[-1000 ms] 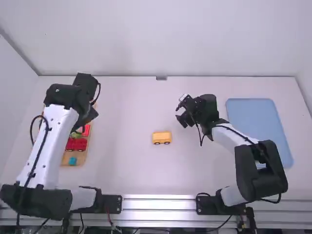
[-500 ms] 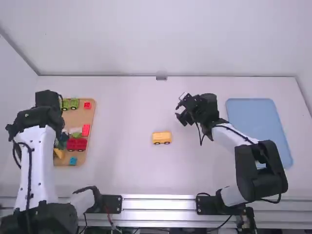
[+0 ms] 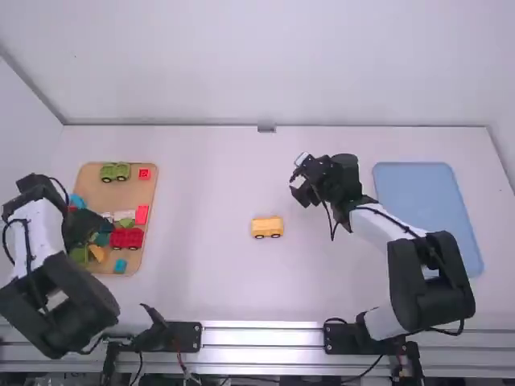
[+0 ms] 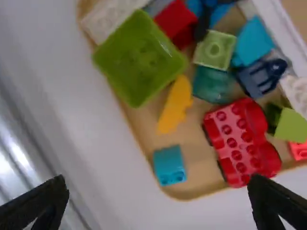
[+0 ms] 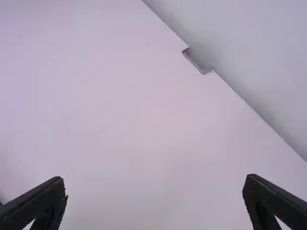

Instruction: Assemble lego blocks to make yellow taxi

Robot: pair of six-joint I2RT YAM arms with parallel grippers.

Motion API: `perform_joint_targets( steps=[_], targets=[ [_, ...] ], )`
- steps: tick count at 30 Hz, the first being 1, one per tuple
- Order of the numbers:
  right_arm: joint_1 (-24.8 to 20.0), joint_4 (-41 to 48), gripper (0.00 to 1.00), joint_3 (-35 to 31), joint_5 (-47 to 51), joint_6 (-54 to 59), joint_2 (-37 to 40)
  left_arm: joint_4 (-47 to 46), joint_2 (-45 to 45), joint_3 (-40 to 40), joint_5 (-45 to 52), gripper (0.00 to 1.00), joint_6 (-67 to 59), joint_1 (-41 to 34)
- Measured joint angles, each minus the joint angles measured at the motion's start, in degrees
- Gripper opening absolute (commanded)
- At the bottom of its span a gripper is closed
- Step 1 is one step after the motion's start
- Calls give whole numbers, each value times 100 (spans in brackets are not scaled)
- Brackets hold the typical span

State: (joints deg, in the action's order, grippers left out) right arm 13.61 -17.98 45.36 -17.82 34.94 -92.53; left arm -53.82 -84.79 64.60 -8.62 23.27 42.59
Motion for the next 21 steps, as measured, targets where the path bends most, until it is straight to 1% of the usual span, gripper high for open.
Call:
perform_joint_targets(
  steps=[2,5,6,8,12,14,15,17,21],
  targets=[
    [0,-4,99,-2,2,0,0,341,-229,-138,345,99,-428,0],
    [0,-9,98,-2,0,2,0,680,-505,-258,531,100,-866,0],
    [0,-7,99,-2,2,-2,0,765,-603,-284,579,96,-1001,0],
    [0,-9,99,0,0,0,0,852,-726,-308,625,96,-1152,0],
    [0,-125,99,-2,2,0,0,1069,-970,-413,542,90,-1340,0],
    [-2,-223,99,-2,0,0,0,1139,-1102,-468,413,81,-1329,0],
    [0,-247,98,0,0,2,0,1137,-1121,-468,398,80,-1353,0],
    [0,-306,99,-2,0,0,0,1154,-1248,-481,323,64,-1355,0],
    [0,-356,99,-2,0,2,0,1340,-1281,-575,260,65,-1373,0]
  ],
)
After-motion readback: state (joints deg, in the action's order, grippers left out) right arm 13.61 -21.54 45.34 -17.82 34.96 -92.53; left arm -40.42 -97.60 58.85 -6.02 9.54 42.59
